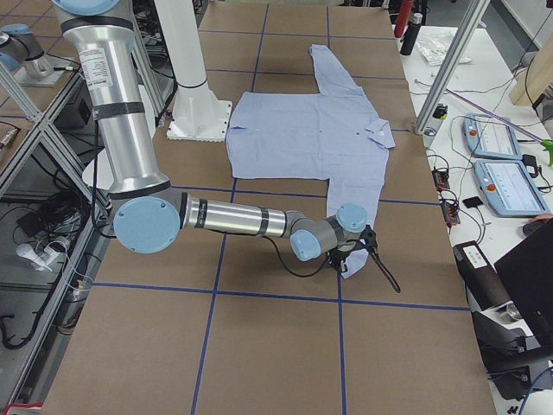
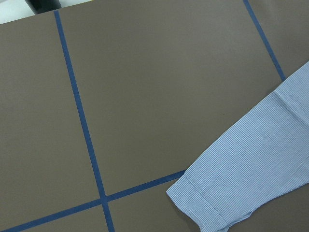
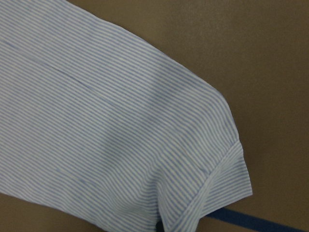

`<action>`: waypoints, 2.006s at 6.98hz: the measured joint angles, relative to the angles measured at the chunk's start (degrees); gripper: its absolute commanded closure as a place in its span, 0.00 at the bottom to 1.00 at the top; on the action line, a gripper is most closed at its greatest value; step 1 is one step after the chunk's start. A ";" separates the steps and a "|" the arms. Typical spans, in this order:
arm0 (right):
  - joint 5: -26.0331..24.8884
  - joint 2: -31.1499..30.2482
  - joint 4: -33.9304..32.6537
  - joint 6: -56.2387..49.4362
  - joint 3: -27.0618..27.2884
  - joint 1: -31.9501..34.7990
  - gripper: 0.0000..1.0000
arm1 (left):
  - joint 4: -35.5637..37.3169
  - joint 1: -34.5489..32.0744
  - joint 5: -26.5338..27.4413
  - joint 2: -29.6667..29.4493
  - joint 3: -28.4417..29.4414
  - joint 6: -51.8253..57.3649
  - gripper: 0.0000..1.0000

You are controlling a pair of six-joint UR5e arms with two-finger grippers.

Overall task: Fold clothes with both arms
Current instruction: 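Lift the cuff with the right gripper and carry it across the shirt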

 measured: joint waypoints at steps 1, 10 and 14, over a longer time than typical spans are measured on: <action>1.81 0.42 -0.36 0.14 0.21 1.63 1.00 | 0.04 -0.02 0.00 -0.01 -0.01 0.00 0.00; 13.92 24.10 -0.02 21.14 13.59 -2.24 1.00 | 0.17 -0.06 -0.17 0.03 -0.02 0.00 0.00; -5.91 31.86 -0.17 22.95 14.49 -17.57 1.00 | 0.29 -0.06 -1.77 0.31 0.09 0.00 0.00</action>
